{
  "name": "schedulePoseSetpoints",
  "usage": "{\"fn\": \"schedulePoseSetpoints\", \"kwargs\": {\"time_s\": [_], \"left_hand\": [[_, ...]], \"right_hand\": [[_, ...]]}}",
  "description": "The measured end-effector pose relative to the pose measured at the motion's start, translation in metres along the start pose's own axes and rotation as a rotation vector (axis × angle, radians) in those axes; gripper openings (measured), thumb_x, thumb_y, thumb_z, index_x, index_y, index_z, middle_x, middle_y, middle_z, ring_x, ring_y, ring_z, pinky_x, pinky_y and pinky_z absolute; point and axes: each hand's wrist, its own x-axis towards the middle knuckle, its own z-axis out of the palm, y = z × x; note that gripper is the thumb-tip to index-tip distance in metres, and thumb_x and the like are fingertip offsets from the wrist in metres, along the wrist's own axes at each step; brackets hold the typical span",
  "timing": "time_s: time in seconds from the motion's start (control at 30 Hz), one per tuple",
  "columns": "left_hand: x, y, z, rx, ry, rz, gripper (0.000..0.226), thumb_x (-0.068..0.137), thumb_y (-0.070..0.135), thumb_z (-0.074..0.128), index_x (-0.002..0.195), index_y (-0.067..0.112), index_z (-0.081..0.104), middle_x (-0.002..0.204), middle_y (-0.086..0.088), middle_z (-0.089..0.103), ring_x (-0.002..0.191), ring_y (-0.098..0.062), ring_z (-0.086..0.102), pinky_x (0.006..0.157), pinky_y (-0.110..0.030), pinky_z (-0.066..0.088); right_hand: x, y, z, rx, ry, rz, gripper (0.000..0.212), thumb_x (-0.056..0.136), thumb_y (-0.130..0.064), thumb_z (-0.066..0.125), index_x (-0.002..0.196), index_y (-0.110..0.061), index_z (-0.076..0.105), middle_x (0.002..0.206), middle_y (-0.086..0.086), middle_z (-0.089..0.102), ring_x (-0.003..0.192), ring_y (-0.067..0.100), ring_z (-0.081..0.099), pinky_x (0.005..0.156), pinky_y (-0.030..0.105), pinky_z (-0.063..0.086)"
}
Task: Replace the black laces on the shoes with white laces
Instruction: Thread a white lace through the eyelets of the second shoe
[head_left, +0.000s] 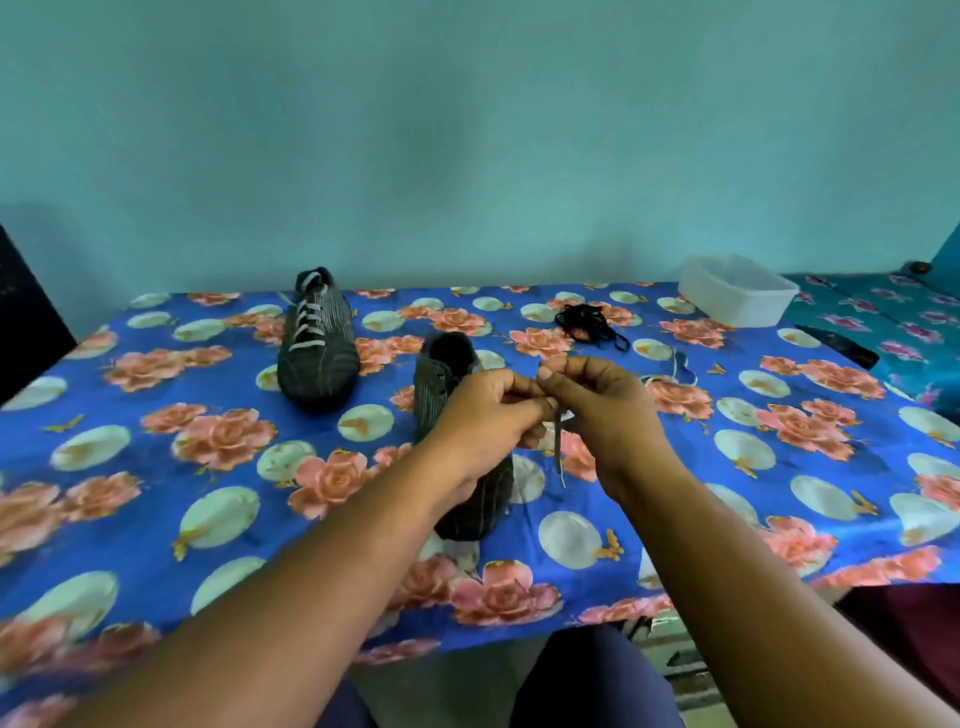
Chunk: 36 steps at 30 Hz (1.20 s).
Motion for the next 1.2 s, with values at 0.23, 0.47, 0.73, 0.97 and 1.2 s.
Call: {"fn": "schedulePoseSetpoints", "kwargs": {"time_s": [0.23, 0.47, 0.73, 0.97, 1.2], "left_hand": [[-0.033, -0.010, -0.047, -0.076, 0.026, 0.000, 0.008, 0.095, 0.007, 0.065, 0.101, 0.008, 0.071, 0.086, -0.008, 0.074, 0.078, -0.016, 0.069, 0.074, -0.027, 0.058], [-0.033, -0.003, -0.061, -0.228, -0.033, -0.135, 0.021, 0.098, 0.001, 0.052, 0.090, 0.007, 0.070, 0.087, -0.014, 0.075, 0.069, -0.018, 0.069, 0.063, -0.024, 0.057], [-0.024, 0.001, -0.047, -0.154, -0.111, -0.111, 0.012, 0.098, 0.000, 0.062, 0.103, 0.010, 0.068, 0.072, 0.003, 0.068, 0.062, -0.007, 0.060, 0.061, -0.019, 0.052], [-0.022, 0.001, -0.047, 0.150, 0.048, 0.012, 0.011, 0.091, 0.013, 0.075, 0.103, 0.015, 0.075, 0.082, 0.009, 0.073, 0.063, -0.002, 0.061, 0.055, -0.012, 0.046], [-0.020, -0.013, -0.078, 0.345, 0.195, 0.076, 0.012, 0.088, 0.016, 0.075, 0.090, 0.027, 0.079, 0.074, 0.013, 0.073, 0.066, -0.007, 0.068, 0.064, -0.034, 0.057]], "right_hand": [[-0.013, 0.010, 0.040, -0.161, -0.113, -0.059, 0.017, 0.093, -0.026, 0.072, 0.107, -0.018, 0.075, 0.100, 0.014, 0.073, 0.081, 0.015, 0.071, 0.077, 0.030, 0.060], [-0.005, 0.027, 0.042, -0.603, -0.125, -0.270, 0.031, 0.096, -0.051, 0.053, 0.123, -0.044, 0.068, 0.100, -0.002, 0.048, 0.094, 0.010, 0.052, 0.091, 0.033, 0.047], [-0.006, 0.027, 0.028, -0.765, -0.019, -0.254, 0.036, 0.088, -0.067, 0.044, 0.106, -0.044, 0.066, 0.108, -0.003, 0.044, 0.115, 0.019, 0.039, 0.102, 0.041, 0.035], [0.006, 0.040, 0.007, -0.755, -0.133, -0.335, 0.051, 0.081, -0.092, 0.026, 0.084, -0.052, 0.058, 0.105, -0.011, 0.055, 0.114, 0.021, 0.044, 0.100, 0.044, 0.038], [0.032, 0.064, -0.060, -1.110, -0.275, -0.503, 0.049, 0.090, -0.081, 0.030, 0.086, -0.044, 0.062, 0.104, -0.015, 0.052, 0.110, 0.026, 0.050, 0.091, 0.050, 0.041]]}}
